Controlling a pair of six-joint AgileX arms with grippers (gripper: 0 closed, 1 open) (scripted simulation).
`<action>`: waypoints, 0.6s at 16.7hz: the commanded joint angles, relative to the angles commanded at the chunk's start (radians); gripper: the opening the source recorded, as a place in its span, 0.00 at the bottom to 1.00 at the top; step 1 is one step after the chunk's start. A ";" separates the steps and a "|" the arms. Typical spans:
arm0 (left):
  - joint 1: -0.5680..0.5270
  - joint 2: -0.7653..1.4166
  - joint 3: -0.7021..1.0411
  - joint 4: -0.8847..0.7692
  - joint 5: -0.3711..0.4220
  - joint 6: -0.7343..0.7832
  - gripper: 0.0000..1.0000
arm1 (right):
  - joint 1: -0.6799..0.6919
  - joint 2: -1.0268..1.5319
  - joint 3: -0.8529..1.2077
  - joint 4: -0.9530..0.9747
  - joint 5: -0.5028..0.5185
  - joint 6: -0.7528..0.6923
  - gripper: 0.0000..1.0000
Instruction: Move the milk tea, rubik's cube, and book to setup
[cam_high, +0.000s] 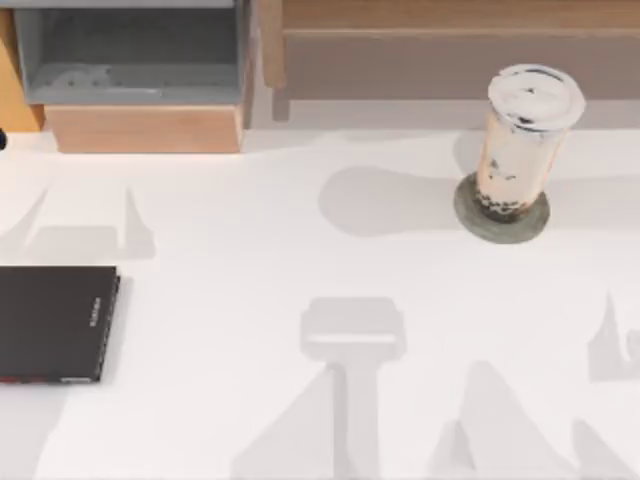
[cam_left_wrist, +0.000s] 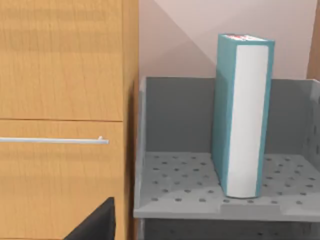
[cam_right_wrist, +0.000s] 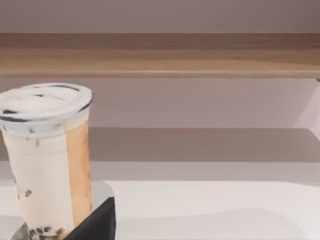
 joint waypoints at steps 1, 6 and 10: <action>-0.009 0.118 0.069 0.035 -0.007 0.000 1.00 | 0.000 0.000 0.000 0.000 0.000 0.000 1.00; -0.053 0.700 0.395 0.200 -0.041 -0.001 1.00 | 0.000 0.000 0.000 0.000 0.000 0.000 1.00; -0.085 1.026 0.600 0.308 -0.065 -0.002 1.00 | 0.000 0.000 0.000 0.000 0.000 0.000 1.00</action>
